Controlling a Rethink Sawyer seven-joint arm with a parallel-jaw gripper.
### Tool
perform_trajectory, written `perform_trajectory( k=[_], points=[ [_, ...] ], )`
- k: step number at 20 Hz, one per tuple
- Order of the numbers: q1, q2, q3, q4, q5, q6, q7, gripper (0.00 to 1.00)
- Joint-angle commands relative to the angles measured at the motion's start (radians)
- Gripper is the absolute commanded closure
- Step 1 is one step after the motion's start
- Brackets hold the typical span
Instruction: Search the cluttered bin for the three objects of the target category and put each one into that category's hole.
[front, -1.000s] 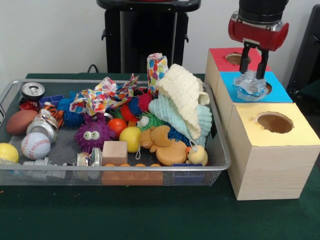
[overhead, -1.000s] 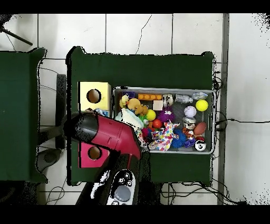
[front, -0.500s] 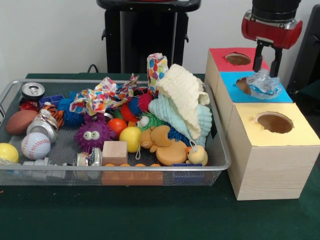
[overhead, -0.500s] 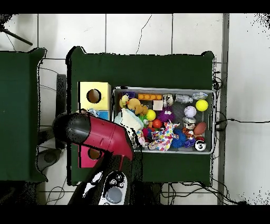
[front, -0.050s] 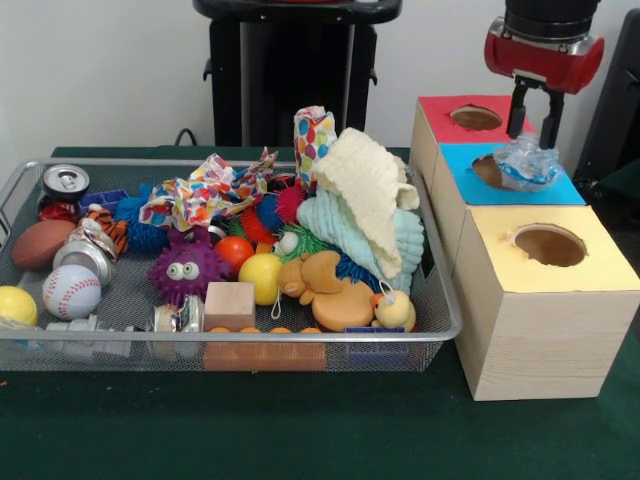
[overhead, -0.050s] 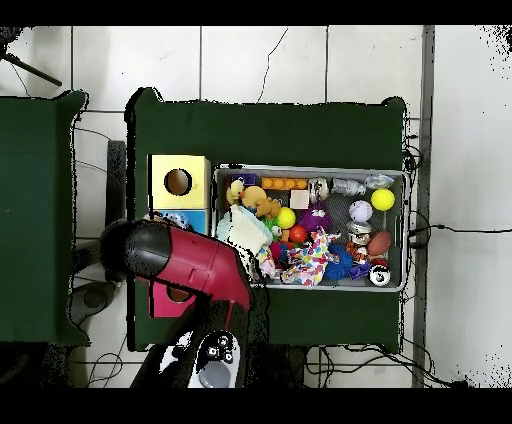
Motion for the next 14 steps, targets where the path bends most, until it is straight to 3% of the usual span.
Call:
perform_trajectory(
  k=[1, 14],
  points=[
    [-0.042, 0.006, 0.038, 0.144, 0.041, -0.046, 0.219, 1.0],
    [-0.032, -0.015, 0.047, 0.211, 0.064, -0.093, 0.24, 1.0]
  ],
)
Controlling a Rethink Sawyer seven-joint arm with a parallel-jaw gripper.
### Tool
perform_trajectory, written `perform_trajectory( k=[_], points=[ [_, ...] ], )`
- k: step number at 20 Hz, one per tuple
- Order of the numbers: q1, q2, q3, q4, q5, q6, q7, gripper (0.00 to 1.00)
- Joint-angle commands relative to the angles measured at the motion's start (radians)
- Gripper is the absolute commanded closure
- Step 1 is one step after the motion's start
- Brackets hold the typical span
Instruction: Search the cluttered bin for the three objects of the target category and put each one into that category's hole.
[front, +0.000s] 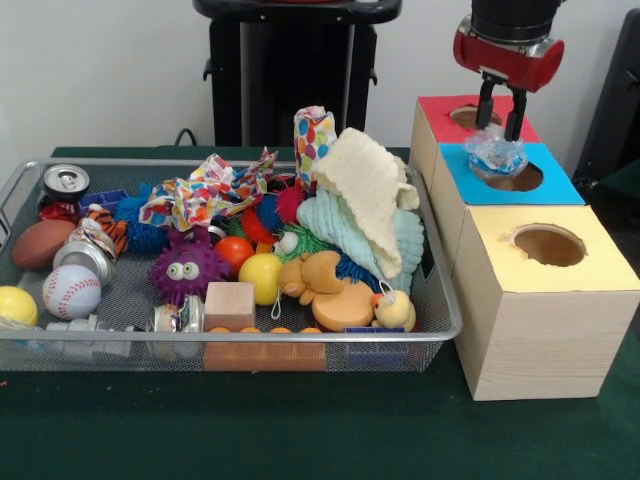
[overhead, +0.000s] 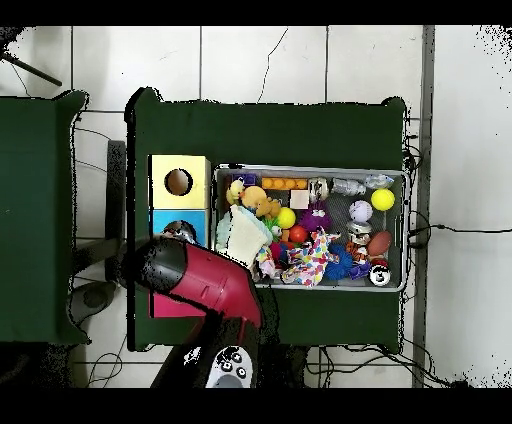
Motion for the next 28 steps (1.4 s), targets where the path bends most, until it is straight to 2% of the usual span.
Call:
perform_trajectory(
  k=[1, 6, 16, 28],
  points=[
    [-0.012, 0.004, 0.048, 0.124, 0.054, -0.079, 0.244, 1.0],
    [-0.01, 0.025, 0.06, 0.125, 0.075, -0.118, 0.257, 1.0],
    [-0.009, 0.096, 0.085, 0.067, 0.116, -0.175, 0.252, 1.0],
    [-0.025, 0.139, 0.159, 0.077, 0.179, -0.353, 0.256, 1.0]
  ],
)
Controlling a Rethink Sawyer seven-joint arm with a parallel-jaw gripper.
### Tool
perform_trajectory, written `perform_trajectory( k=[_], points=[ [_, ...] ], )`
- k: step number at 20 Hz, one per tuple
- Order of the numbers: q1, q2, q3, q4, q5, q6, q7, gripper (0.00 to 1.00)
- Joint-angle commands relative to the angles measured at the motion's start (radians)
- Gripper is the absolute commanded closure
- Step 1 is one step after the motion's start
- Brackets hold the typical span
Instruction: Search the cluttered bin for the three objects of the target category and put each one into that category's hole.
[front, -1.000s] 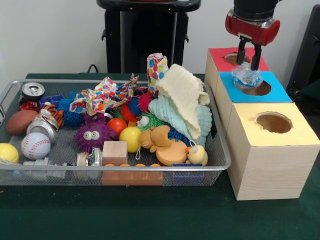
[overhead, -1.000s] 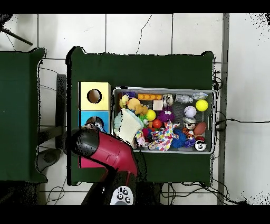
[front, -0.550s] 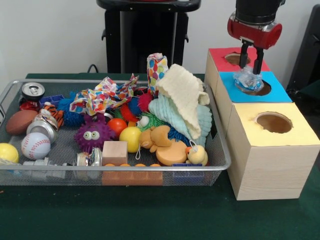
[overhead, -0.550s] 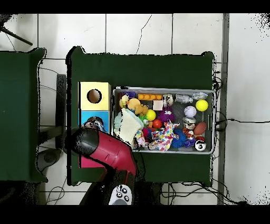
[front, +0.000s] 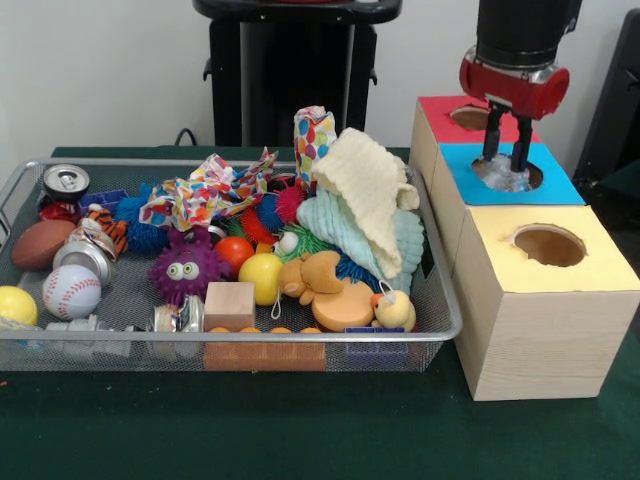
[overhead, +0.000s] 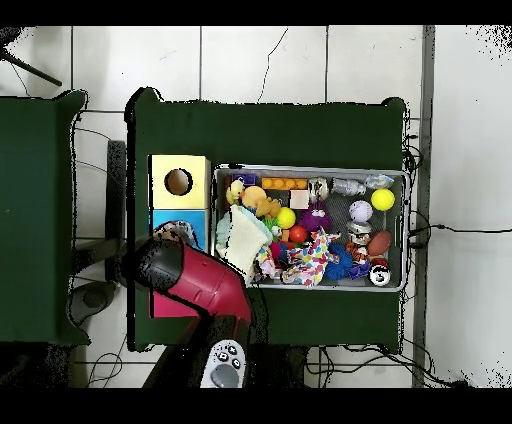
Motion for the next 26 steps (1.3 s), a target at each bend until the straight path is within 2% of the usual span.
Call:
perform_trajectory(
  k=[1, 8, 16, 17, 21, 26],
  points=[
    [-0.037, 0.095, 0.121, 0.046, 0.063, -0.17, 0.255, 1.0],
    [-0.068, 0.112, 0.169, 0.073, 0.057, -0.252, 0.254, 1.0],
    [-0.059, 0.121, 0.141, 0.061, 0.045, -0.217, 0.241, 1.0],
    [-0.045, 0.126, 0.124, 0.057, 0.046, -0.205, 0.246, 0.0],
    [-0.014, 0.129, 0.072, 0.046, 0.048, -0.168, 0.262, 0.0],
    [-0.026, 0.084, 0.071, 0.1, 0.037, -0.158, 0.246, 0.0]
  ],
)
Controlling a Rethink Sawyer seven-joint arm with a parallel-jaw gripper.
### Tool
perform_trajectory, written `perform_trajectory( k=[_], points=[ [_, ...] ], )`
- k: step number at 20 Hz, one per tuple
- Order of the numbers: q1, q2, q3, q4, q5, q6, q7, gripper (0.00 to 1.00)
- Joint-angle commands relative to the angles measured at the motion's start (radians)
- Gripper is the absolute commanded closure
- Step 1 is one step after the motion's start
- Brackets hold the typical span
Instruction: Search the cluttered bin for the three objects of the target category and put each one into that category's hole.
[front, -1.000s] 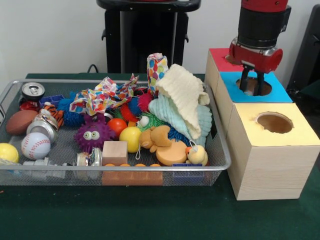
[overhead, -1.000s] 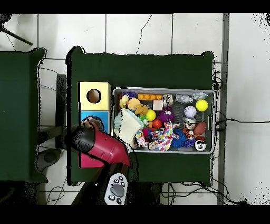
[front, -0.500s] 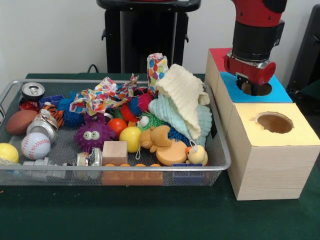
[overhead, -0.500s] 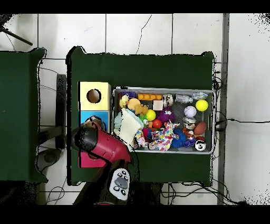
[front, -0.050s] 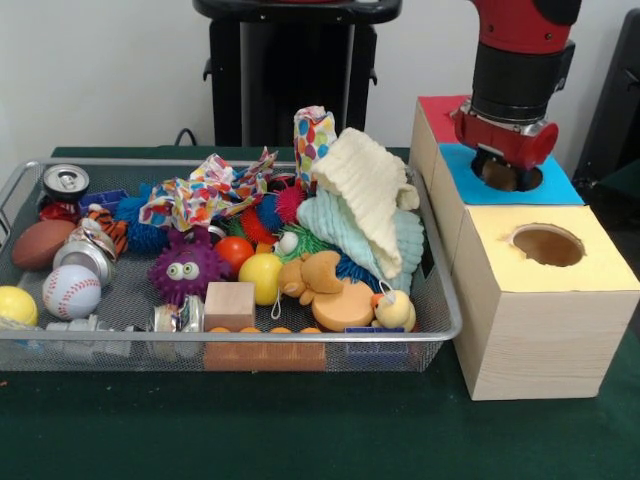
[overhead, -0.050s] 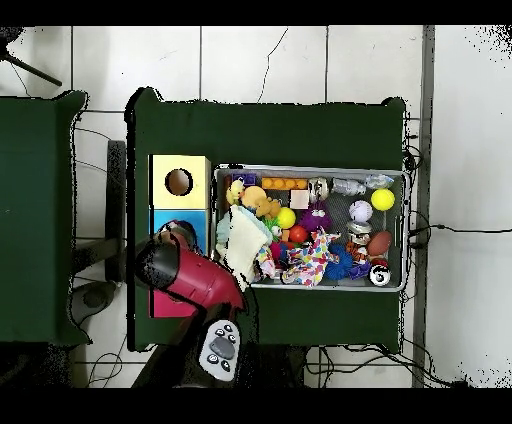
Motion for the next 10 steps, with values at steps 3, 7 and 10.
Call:
perform_trajectory(
  k=[3, 7, 10],
  points=[
    [-0.011, -0.047, -0.022, 0.115, 0.01, 0.057, 0.227, 0.0],
    [0.027, -0.128, -0.114, 0.129, -0.038, 0.197, 0.219, 0.0],
    [0.06, -0.17, -0.172, 0.126, -0.071, 0.282, 0.227, 0.0]
  ],
)
